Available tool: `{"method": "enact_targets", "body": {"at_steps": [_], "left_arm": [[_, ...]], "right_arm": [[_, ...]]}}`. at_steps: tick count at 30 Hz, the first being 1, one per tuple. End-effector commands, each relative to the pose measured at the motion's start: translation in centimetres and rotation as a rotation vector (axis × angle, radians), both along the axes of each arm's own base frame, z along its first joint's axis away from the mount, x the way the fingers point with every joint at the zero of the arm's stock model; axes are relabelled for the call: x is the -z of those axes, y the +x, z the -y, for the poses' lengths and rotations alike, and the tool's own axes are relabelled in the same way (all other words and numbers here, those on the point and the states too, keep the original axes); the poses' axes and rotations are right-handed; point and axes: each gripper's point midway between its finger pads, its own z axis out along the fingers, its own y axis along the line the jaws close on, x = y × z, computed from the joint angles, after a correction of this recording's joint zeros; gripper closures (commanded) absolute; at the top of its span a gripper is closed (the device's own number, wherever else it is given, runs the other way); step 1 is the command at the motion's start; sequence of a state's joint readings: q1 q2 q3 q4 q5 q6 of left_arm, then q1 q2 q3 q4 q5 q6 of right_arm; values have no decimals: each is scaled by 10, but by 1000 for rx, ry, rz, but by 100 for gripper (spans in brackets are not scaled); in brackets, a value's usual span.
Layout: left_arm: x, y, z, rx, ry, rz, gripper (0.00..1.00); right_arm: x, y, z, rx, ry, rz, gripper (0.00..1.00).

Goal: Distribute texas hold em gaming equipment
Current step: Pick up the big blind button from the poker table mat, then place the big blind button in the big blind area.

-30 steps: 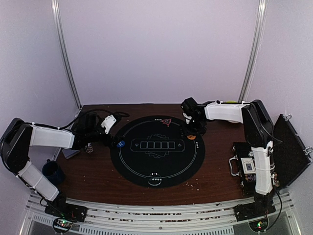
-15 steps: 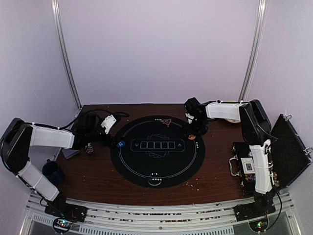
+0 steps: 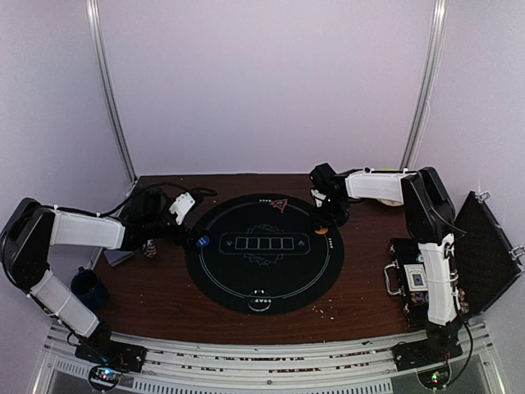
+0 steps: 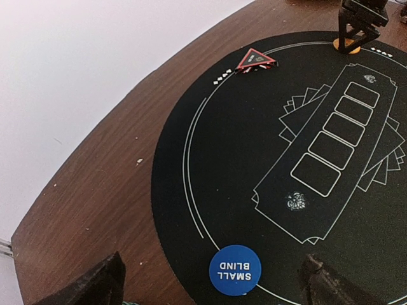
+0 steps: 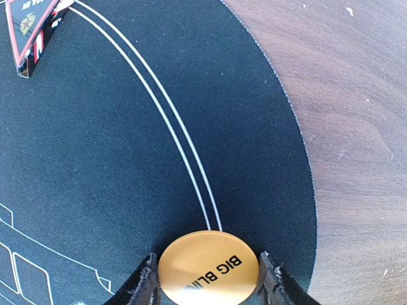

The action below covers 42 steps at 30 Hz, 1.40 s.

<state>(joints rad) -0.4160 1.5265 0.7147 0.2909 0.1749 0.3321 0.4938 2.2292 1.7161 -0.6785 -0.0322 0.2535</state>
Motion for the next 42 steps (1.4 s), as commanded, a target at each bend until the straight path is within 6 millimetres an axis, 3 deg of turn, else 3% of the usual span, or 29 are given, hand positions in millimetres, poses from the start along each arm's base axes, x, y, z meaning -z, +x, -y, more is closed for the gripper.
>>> {"method": "enact_targets", "body": {"at_steps": [1, 8, 12, 24, 30, 42], "left_arm": [[-16, 12, 1, -3, -10, 58, 2], [-15, 12, 1, -3, -9, 56, 2], [-16, 12, 1, -3, -10, 58, 2], [-15, 11, 2, 1, -10, 53, 2], [-15, 12, 1, -2, -9, 53, 2], [-15, 11, 2, 0, -9, 52, 2]], "right_arm": [[-13, -12, -14, -34, 13, -8, 51], [-48, -21, -27, -58, 34, 55, 50], [-53, -33, -25, -63, 24, 65, 49], [-15, -68, 5, -47, -32, 26, 47], [2, -65, 15, -22, -69, 18, 46], [1, -56, 20, -1, -72, 30, 43]]}}
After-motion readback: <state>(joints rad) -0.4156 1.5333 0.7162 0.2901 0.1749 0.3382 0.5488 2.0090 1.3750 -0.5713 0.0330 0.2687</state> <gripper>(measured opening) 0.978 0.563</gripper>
